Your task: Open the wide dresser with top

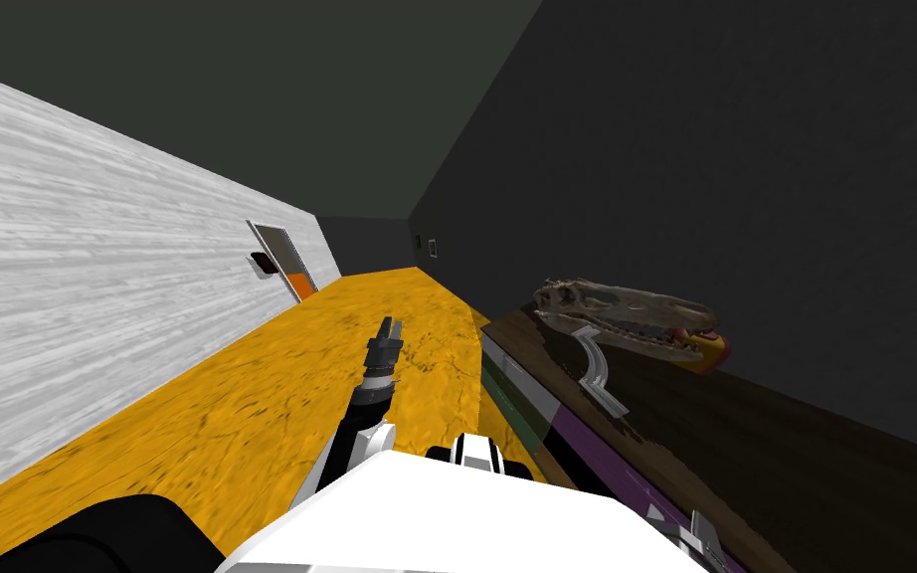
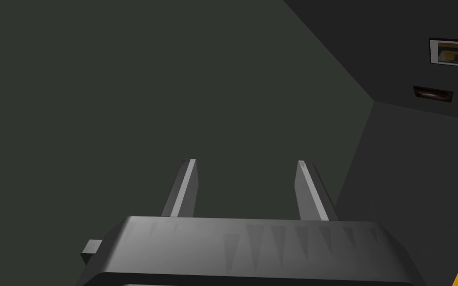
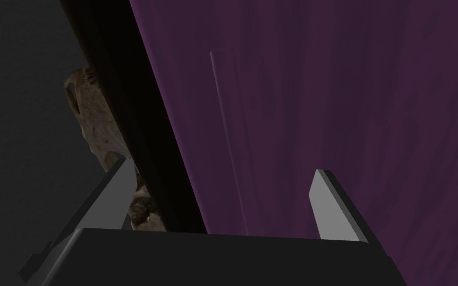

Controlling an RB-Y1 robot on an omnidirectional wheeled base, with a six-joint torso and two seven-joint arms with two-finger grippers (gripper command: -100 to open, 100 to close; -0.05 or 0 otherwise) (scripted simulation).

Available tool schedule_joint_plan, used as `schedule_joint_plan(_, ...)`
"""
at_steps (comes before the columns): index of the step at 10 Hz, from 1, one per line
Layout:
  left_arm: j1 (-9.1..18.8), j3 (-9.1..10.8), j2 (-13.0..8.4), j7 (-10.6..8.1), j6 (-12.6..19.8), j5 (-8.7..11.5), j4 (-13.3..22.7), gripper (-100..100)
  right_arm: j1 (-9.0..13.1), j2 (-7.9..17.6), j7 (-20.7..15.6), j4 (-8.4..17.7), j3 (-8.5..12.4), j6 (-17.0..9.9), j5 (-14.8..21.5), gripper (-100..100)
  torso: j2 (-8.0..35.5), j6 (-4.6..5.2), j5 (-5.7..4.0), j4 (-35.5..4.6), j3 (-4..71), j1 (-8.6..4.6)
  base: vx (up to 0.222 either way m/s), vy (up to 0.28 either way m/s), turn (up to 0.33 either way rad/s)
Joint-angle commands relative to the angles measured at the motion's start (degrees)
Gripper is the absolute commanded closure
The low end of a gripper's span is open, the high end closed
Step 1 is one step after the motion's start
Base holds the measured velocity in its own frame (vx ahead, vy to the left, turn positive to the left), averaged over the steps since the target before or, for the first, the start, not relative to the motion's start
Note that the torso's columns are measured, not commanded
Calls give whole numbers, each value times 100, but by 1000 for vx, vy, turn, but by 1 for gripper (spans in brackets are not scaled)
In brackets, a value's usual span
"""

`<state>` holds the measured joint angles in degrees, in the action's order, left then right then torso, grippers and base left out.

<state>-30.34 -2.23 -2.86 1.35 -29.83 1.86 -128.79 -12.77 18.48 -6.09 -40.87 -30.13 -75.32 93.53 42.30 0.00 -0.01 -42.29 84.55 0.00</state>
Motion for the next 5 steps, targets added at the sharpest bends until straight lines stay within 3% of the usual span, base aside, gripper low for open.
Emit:
schedule_joint_plan(1, 0, -1, 1, 0, 0, 0, 0, 0, -39, 55, -35, -99, 4, 9, 6, 100, -9, -4, -22, 8, -5, -15, -41, 75, -23)
schedule_joint_plan(3, 1, -1, 1, 0, 0, 0, 0, 0, -69, 84, -58, -163, 3, 32, 6, 100, 11, 6, -52, 17, -17, 11, -67, 125, -19)
schedule_joint_plan(5, 1, -1, 1, 0, 0, 0, 0, 0, -113, 128, -93, -260, 1, 68, 6, 100, 31, 9, 33, -15, -5, 39, -90, 135, -15)
